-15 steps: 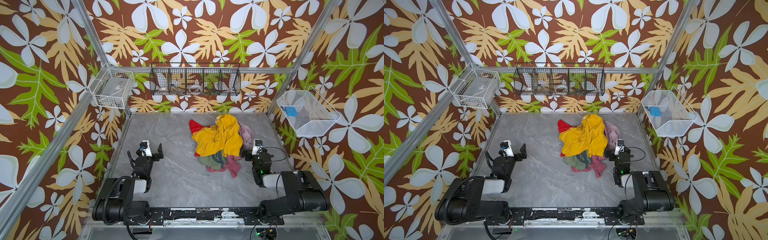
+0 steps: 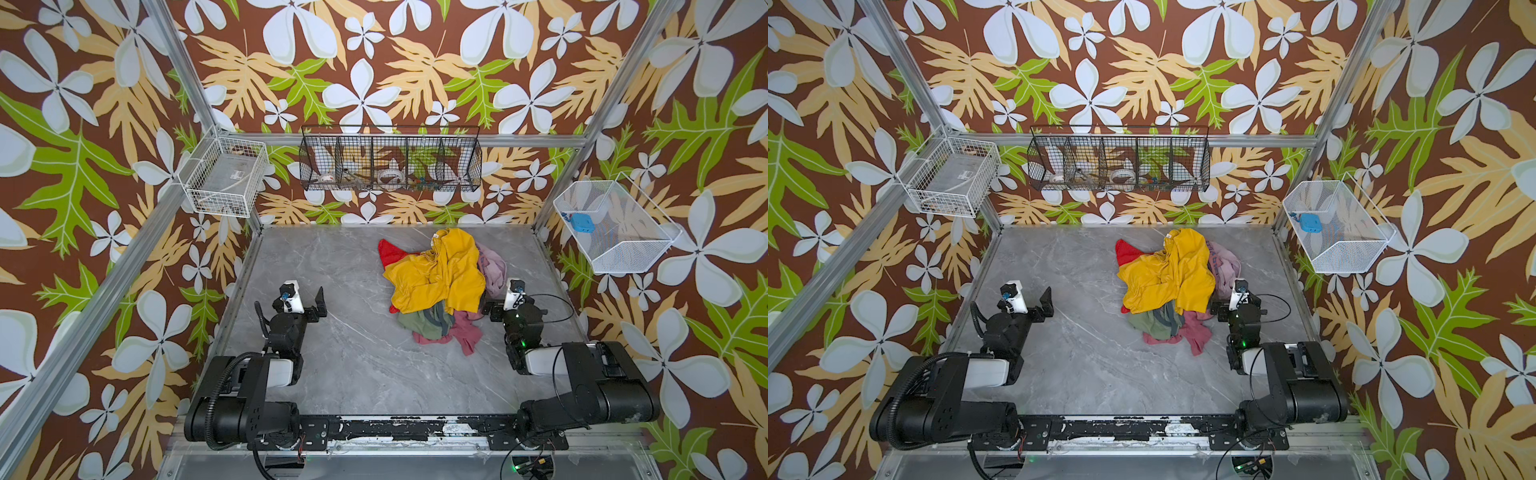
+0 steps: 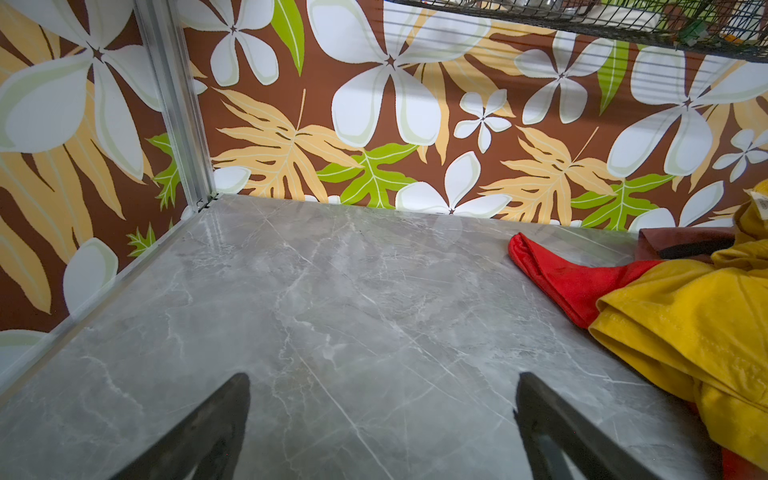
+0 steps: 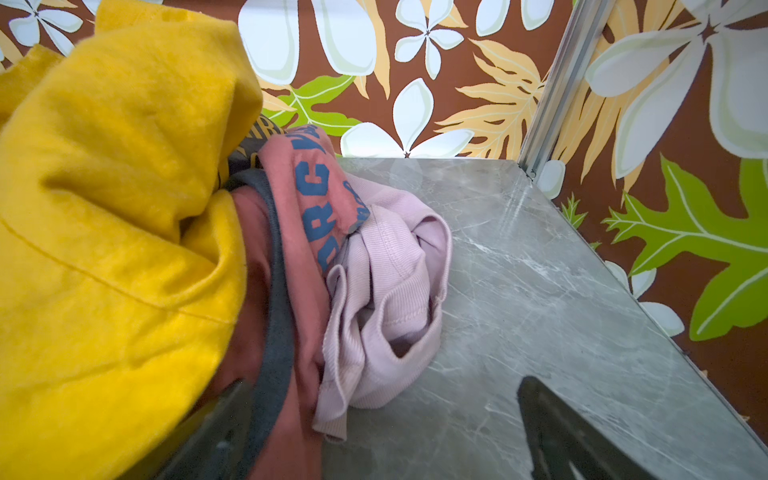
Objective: Pick out a specific cloth from the pile
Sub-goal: 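Move both grippers forward toward the clothes pile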
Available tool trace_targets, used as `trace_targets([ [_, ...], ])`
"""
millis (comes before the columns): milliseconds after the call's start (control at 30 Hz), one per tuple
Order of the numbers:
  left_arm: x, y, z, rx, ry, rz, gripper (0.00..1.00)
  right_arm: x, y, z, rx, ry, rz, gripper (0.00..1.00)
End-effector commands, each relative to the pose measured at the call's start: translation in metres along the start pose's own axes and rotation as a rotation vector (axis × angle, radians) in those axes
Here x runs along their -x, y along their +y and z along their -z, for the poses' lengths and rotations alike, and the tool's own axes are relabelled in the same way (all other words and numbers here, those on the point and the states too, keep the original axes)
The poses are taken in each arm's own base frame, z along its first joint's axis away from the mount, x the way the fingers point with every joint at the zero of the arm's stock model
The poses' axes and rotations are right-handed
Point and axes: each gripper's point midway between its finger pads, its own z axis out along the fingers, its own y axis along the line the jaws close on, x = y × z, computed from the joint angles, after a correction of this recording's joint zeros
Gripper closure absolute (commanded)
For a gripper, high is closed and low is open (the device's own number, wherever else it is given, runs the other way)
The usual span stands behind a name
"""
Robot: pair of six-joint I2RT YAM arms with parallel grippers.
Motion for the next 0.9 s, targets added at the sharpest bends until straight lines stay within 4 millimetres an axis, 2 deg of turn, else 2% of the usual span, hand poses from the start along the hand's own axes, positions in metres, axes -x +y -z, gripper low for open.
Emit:
trace_targets([
  [0, 0.006, -0.002, -0.001, -0.008, -0.022, -0.007, 0.00, 0.006, 0.000, 0.000, 0.001, -0.022, -0.001, 0.01],
  [767, 0.007, -0.001, 0.000, -0.006, -0.026, -0.006, 0.00, 0.005, 0.000, 0.001, -0.001, -0.022, -0.002, 0.02],
  [867, 0.013, 0.009, -0.009, 0.068, 0.026, 0.019, 0.00, 0.006, 0.000, 0.002, 0.002, -0.027, -0.001, 0.00],
])
